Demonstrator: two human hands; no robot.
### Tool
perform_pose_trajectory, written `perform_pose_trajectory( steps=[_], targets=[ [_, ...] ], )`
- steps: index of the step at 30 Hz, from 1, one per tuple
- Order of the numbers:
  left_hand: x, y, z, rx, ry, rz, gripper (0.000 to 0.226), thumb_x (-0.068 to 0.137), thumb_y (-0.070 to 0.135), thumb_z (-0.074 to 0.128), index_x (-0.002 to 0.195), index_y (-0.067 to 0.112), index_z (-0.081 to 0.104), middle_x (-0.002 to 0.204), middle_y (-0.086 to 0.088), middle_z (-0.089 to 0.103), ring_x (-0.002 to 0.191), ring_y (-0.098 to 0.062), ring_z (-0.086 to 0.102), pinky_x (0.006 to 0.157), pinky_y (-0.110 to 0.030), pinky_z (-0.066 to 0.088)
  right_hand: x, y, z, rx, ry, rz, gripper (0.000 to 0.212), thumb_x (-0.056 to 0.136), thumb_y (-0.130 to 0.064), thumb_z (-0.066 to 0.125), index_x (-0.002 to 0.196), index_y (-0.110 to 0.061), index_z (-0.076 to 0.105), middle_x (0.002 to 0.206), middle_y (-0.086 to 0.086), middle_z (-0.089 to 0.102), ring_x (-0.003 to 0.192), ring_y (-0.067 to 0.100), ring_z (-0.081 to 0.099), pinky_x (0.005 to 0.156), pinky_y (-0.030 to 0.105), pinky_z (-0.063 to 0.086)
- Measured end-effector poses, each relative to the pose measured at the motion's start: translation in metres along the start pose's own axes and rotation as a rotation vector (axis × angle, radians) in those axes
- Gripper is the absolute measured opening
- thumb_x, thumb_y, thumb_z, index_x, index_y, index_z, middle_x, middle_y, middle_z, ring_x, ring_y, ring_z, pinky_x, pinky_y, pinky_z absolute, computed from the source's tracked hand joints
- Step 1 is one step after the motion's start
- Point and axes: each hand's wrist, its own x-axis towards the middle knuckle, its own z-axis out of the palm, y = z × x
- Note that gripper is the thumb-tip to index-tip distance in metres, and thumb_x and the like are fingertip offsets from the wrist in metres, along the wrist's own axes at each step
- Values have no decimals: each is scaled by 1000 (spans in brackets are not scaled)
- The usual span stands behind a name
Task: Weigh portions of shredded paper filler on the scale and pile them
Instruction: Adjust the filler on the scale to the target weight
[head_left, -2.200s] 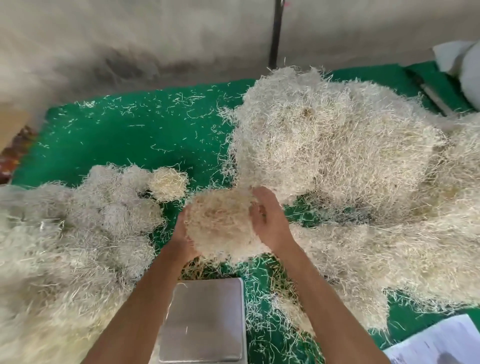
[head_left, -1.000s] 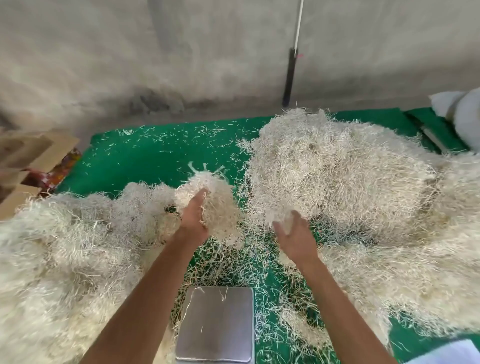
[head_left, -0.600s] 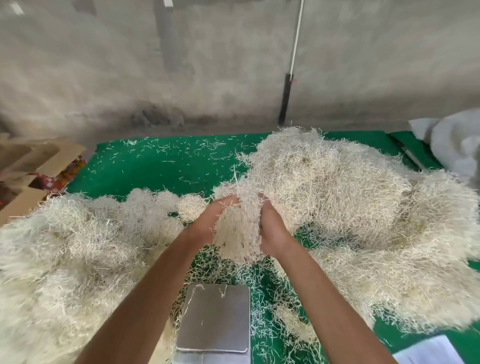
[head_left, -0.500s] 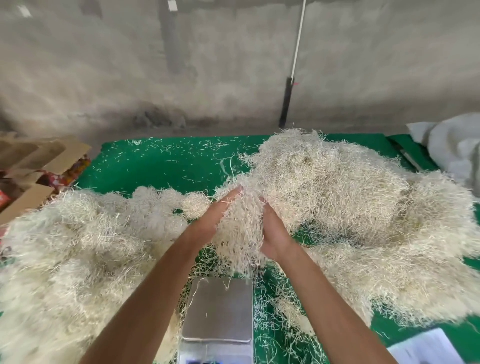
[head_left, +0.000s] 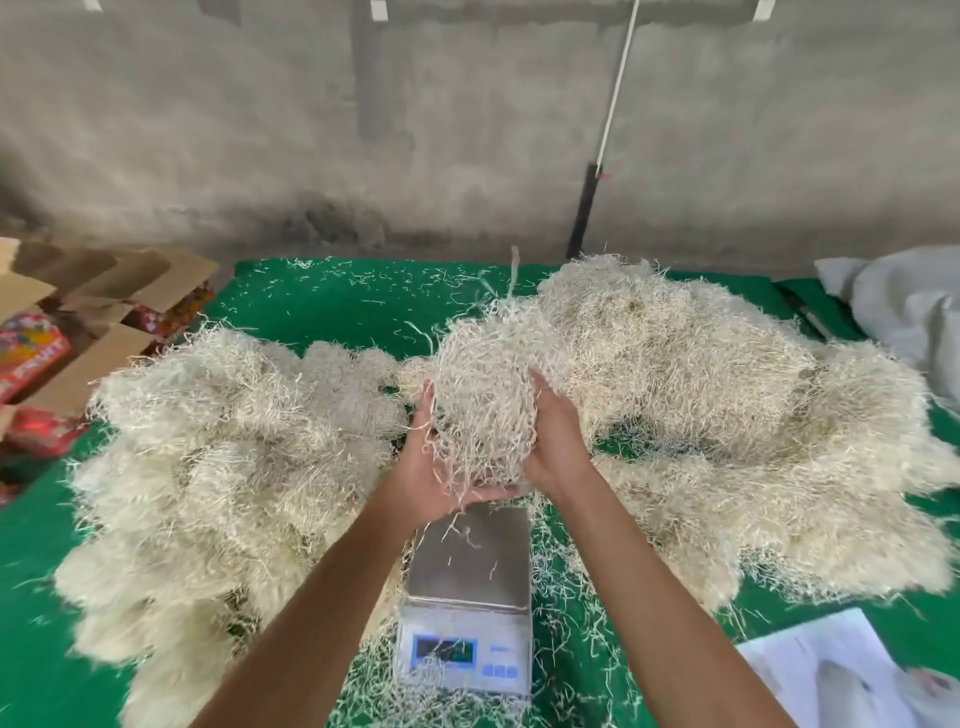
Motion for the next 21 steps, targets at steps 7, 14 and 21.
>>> perform_pose_trajectory(
  steps=[7, 14, 21],
  targets=[
    [-21, -19, -41, 127, 23, -50, 49, 80, 50, 83, 114, 19, 66, 89, -7, 59, 85, -19, 54, 83, -43, 56, -16, 6, -11, -64, 175, -80, 81, 96, -32, 70, 162, -14, 26, 163, 13, 37, 127, 24, 55, 109, 46, 50],
    [-20, -19, -62, -155, 437, 144, 34, 90, 36, 72, 109, 10, 60, 78, 0, 49, 69, -12, 47, 72, -32, 51, -30, 17, -27, -42, 171, -20, 83, 93, -28, 72, 163, -22, 28, 171, 6, 19, 151, 24, 27, 125, 58, 12],
    [-19, -13, -39, -141, 548, 111, 35, 101, 41, 55, 123, 13, 59, 136, -10, 54, 122, -30, 53, 95, -63, 50, -52, 10, -5, -39, 35, -21, 49, 98, -42, 66, 142, -21, 61, 143, 13, 62, 137, 35, 55, 114, 61, 42]
  ],
)
